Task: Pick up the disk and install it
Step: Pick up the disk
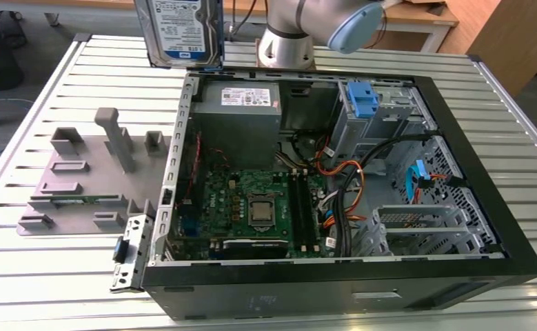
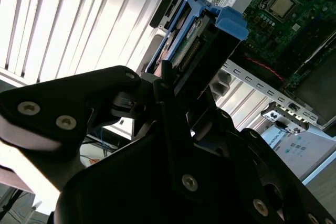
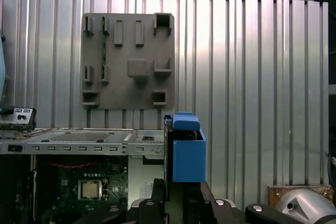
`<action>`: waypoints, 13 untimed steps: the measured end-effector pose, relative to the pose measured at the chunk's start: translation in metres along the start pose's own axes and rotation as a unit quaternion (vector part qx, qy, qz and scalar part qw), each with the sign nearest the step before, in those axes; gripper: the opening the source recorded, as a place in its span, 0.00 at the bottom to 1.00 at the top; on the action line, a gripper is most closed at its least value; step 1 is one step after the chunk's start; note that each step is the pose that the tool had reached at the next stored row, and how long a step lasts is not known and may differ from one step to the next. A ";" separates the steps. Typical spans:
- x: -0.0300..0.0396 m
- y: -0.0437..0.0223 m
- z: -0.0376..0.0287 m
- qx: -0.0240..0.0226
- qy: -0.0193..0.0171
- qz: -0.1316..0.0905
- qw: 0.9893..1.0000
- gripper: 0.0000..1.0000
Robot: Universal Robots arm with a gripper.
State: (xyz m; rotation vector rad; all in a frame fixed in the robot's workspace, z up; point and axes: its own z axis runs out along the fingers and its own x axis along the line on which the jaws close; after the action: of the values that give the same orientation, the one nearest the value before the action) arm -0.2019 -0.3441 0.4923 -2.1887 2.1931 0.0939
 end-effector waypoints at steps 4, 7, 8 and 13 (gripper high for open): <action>0.0000 -0.0027 0.0000 0.000 0.000 0.000 1.000 0.35; 0.0000 -0.0047 -0.0001 0.000 0.000 0.000 1.000 0.35; 0.0000 -0.0054 -0.0001 0.000 0.000 0.000 1.000 0.35; 0.0000 -0.0088 -0.0001 0.000 0.000 0.000 1.000 0.35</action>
State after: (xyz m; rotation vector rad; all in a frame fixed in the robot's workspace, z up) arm -0.1931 -0.3441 0.4923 -2.1884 2.1928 0.0947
